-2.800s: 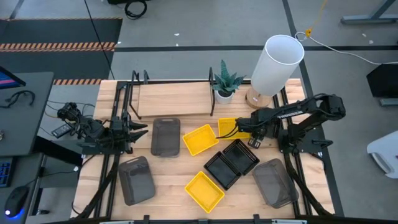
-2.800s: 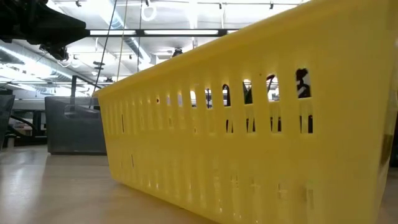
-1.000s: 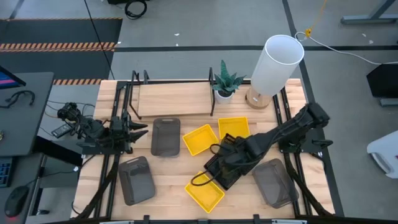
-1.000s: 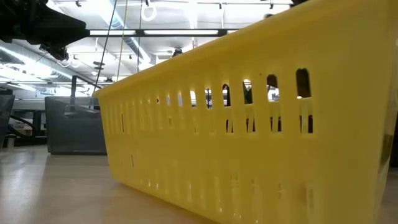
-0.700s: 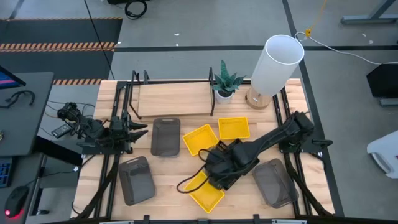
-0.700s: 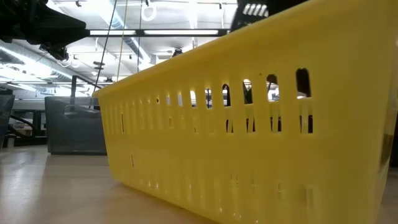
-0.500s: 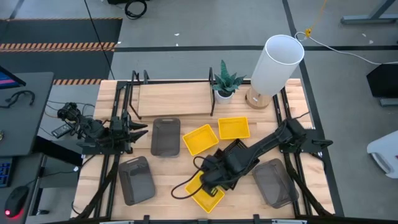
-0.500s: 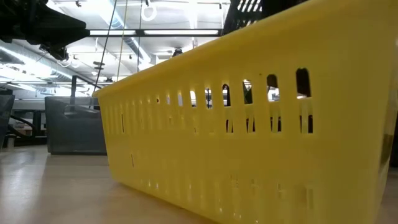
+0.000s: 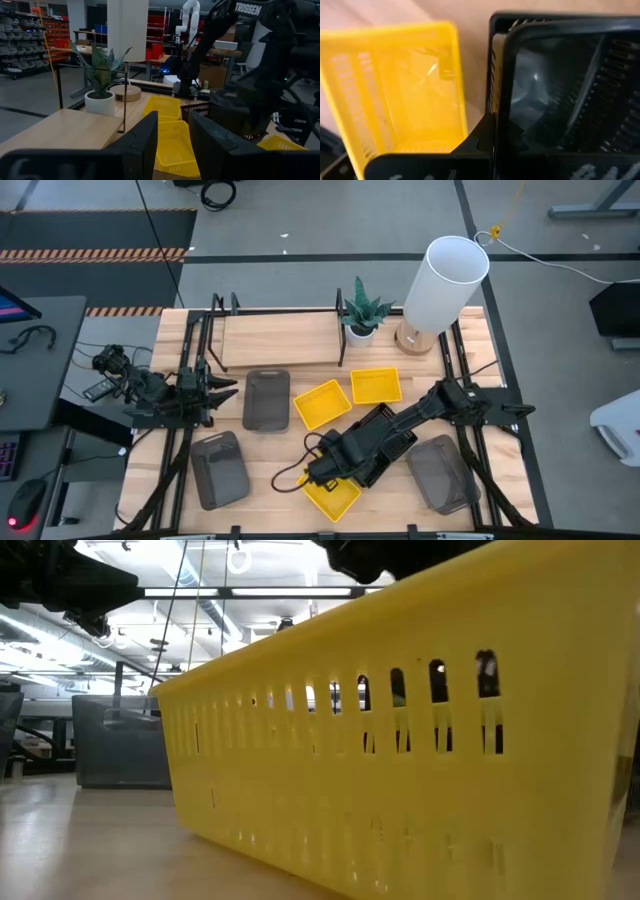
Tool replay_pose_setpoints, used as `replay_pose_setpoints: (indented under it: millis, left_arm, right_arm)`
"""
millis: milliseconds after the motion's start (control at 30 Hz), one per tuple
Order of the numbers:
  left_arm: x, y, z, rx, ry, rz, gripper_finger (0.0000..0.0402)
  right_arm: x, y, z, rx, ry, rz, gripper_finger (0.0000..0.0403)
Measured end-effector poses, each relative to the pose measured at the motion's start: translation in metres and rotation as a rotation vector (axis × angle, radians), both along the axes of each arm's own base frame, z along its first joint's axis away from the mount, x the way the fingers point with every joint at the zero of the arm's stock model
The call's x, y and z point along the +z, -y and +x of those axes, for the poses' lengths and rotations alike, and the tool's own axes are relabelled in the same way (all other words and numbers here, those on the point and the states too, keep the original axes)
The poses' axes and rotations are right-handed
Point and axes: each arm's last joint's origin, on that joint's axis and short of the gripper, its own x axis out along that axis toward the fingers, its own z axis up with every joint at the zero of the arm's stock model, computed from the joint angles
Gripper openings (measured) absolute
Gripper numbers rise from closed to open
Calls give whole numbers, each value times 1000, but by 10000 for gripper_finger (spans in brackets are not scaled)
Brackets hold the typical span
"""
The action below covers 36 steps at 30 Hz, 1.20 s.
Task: Stack baskets on shelf by color
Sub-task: Stack the top black basket on top of the bottom black basket
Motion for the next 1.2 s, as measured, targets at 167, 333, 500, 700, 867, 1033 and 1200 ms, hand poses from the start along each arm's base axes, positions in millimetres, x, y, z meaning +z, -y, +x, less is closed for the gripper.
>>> replay_pose_setpoints:
  millis: [167,333,500,700,867,1033,1200]
  left_arm:
    - [0,0,0,0,0,0,117]
    - [0,0,0,0,0,0,117]
    - [0,0,0,0,0,0,117]
    - [0,0,0,0,0,0,117]
    - [0,0,0,0,0,0,117]
    - [0,0,0,0,0,0,117]
    - [0,0,0,0,0,0,117]
  right_arm:
    - [-4,7,3,-45,-30,13,6]
    - [-6,9,6,-61,-39,65,7]
    - [-5,9,6,-50,-66,108,27]
    - [-5,8,5,-84,-95,163,79]
    - [-5,10,6,-97,-107,186,121]
    - [-5,15,6,-124,-128,183,138]
    - [-5,17,4,-155,-141,158,118]
